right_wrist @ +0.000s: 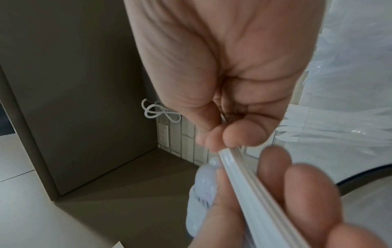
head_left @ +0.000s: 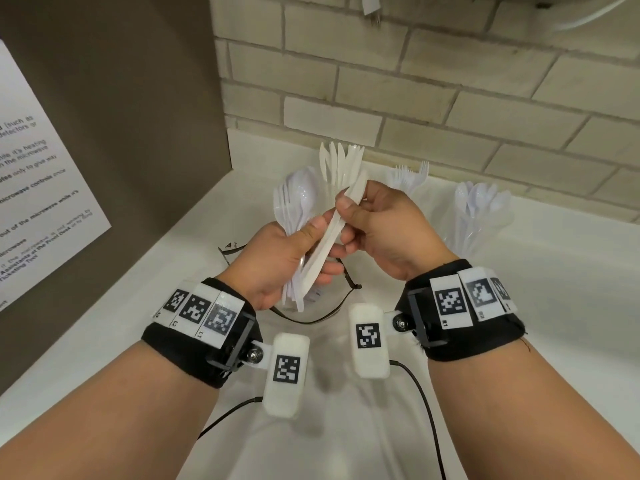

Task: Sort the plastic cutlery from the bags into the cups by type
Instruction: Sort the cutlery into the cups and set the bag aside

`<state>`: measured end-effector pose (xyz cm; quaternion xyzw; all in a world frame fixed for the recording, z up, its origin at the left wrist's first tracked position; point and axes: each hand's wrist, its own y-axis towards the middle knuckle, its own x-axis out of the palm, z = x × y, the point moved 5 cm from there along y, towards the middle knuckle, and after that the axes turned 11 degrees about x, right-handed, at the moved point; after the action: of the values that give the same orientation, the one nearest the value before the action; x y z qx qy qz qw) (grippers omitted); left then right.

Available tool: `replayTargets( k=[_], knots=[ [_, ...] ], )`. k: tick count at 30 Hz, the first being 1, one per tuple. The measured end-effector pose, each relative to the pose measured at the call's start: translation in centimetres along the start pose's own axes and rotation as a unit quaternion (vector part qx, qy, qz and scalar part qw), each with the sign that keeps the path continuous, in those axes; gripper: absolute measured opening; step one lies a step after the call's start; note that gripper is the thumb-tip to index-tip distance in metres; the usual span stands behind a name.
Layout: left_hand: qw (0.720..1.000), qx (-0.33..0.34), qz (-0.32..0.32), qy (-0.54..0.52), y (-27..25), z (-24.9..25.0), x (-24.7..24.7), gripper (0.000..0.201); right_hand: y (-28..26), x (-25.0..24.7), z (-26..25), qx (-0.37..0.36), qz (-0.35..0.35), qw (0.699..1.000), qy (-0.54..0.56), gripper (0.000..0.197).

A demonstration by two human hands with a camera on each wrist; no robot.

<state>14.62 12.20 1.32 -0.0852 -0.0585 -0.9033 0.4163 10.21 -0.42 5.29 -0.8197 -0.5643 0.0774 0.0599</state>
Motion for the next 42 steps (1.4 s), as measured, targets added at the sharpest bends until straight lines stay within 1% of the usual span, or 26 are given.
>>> replayTargets(
  k=[2, 4, 5, 7, 10, 12, 13, 16, 18, 20, 21, 23, 24, 25, 27, 29, 32, 34, 35, 37, 38, 39, 40, 42],
  knots=[
    [0.999, -0.016, 0.031, -0.035, 0.3, -0.1, -0.7, 0.033, 0.3, -0.9, -0.3, 0.008, -0.007, 1.0, 0.012, 0.005],
    [0.995, -0.021, 0.073, -0.057, 0.8, -0.1, -1.7, 0.029, 1.0, -2.7, -1.4, -0.007, 0.019, 0.998, 0.052, 0.008],
    [0.994, -0.021, 0.09, -0.057, 1.0, -0.1, -2.1, 0.03, 1.4, -3.9, -2.1, -0.025, 0.047, 0.996, 0.069, 0.009],
    [0.992, -0.023, 0.119, -0.041, 1.6, 0.1, -2.8, 0.03, 2.7, -6.2, -4.0, -0.079, 0.125, 0.987, 0.062, 0.009],
    [0.992, -0.037, 0.121, -0.024, 2.7, 0.1, -2.9, 0.03, 5.6, -7.8, -6.2, -0.147, 0.23, 0.962, 0.027, 0.008],
    [0.993, -0.052, 0.106, -0.015, 3.7, 0.0, -2.6, 0.034, 8.1, -7.9, -6.7, -0.162, 0.267, 0.95, 0.013, 0.01],
    [0.993, -0.06, 0.098, -0.016, 4.1, -0.1, -2.5, 0.033, 9.5, -7.7, -6.8, -0.16, 0.274, 0.948, -0.004, 0.01],
    [0.991, -0.092, 0.071, -0.068, 5.1, -0.3, -2.0, 0.023, 13.5, -6.8, -5.9, -0.136, 0.266, 0.952, -0.06, 0.003],
    [0.987, -0.105, 0.049, -0.109, 5.4, -0.4, -1.9, 0.015, 15.7, -6.3, -4.9, -0.109, 0.268, 0.953, -0.093, 0.007],
    [0.986, -0.105, 0.034, -0.122, 5.6, -0.4, -2.0, 0.007, 17.6, -6.1, -3.7, -0.076, 0.268, 0.952, -0.124, 0.008],
    [0.987, -0.102, 0.026, -0.124, 5.6, -0.5, -2.0, 0.005, 18.4, -5.9, -3.1, -0.05, 0.261, 0.954, -0.139, 0.012],
    [0.988, -0.099, 0.011, -0.118, 5.7, -0.7, -2.0, 0.007, 20.1, -5.7, -1.7, 0.017, 0.239, 0.951, -0.197, 0.026],
    [0.988, -0.099, 0.006, -0.114, 5.7, -0.8, -2.0, 0.011, 20.6, -5.5, -1.1, 0.049, 0.222, 0.946, -0.232, 0.027],
    [0.989, -0.1, 0.005, -0.113, 5.8, -0.9, -2.1, 0.014, 20.9, -5.2, -0.6, 0.07, 0.206, 0.941, -0.26, 0.022],
    [0.989, -0.101, 0.008, -0.112, 5.9, -1.1, -2.2, 0.017, 21.3, -5.0, -0.1, 0.087, 0.182, 0.935, -0.291, 0.018],
    [0.989, -0.1, 0.01, -0.112, 5.9, -1.2, -2.2, 0.017, 21.2, -5.0, 0.0, 0.09, 0.175, 0.935, -0.293, 0.02],
    [0.991, -0.092, 0.01, -0.094, 5.7, -1.1, -2.0, 0.017, 20.0, -5.6, -0.9, 0.072, 0.205, 0.94, -0.263, 0.012],
    [0.993, -0.083, 0.007, -0.088, 5.4, -0.9, -1.8, 0.013, 18.2, -5.8, -2.2, 0.045, 0.24, 0.939, -0.243, 0.031],
    [0.993, -0.078, 0.0, -0.091, 5.3, -0.8, -1.7, 0.011, 16.8, -5.7, -2.9, 0.027, 0.247, 0.944, -0.217, 0.036],
    [0.991, -0.07, -0.029, -0.106, 4.8, -0.6, -1.4, 0.012, 13.0, -4.8, -4.3, -0.012, 0.224, 0.963, -0.152, 0.027],
    [0.99, -0.069, -0.043, -0.116, 4.6, -0.5, -1.1, 0.013, 10.9, -4.2, -4.8, -0.028, 0.206, 0.969, -0.136, 0.022],
    [0.989, -0.067, -0.052, -0.123, 4.3, -0.4, -0.9, 0.015, 8.7, -3.5, -5.1, -0.041, 0.184, 0.974, -0.129, 0.021],
    [0.989, -0.061, -0.057, -0.125, 4.1, -0.3, -0.6, 0.015, 6.8, -2.7, -5.2, -0.05, 0.159, 0.978, -0.127, 0.027],
    [0.992, -0.043, -0.054, -0.109, 3.8, 0.0, 0.0, 0.015, 3.8, -1.4, -4.7, -0.041, 0.118, 0.982, -0.138, 0.037]
  ],
)
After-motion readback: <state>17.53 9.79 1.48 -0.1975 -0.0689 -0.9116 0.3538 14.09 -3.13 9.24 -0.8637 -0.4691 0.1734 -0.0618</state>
